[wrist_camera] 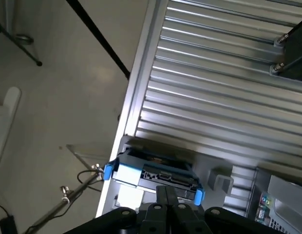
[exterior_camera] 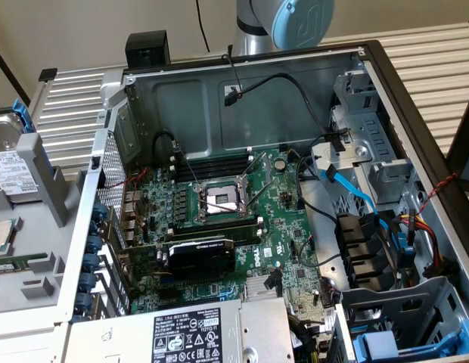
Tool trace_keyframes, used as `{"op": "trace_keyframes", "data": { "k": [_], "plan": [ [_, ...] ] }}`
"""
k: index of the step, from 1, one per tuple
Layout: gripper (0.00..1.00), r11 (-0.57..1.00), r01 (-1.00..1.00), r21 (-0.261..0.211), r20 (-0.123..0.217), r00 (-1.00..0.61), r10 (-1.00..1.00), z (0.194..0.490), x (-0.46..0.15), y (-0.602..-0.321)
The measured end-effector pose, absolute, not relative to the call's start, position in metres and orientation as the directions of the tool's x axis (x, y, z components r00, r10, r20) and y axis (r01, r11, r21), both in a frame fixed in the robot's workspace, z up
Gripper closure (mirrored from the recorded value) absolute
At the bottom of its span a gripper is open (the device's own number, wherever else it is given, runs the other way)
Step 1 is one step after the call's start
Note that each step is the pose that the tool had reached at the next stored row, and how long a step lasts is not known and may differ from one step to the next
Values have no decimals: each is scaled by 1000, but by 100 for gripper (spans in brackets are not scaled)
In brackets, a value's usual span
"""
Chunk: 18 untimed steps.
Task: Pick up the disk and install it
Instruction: 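Pick up the disk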
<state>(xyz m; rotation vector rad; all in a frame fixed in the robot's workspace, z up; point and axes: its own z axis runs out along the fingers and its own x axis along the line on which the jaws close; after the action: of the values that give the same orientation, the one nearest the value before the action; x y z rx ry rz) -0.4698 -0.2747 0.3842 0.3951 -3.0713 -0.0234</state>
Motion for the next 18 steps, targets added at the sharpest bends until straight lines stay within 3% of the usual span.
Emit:
{"op": "trace_keyframes", "data": {
  "k": [18],
  "plan": [
    [89,835,-550,21,43,-834,-551,384,-470,-275]
  ]
}}
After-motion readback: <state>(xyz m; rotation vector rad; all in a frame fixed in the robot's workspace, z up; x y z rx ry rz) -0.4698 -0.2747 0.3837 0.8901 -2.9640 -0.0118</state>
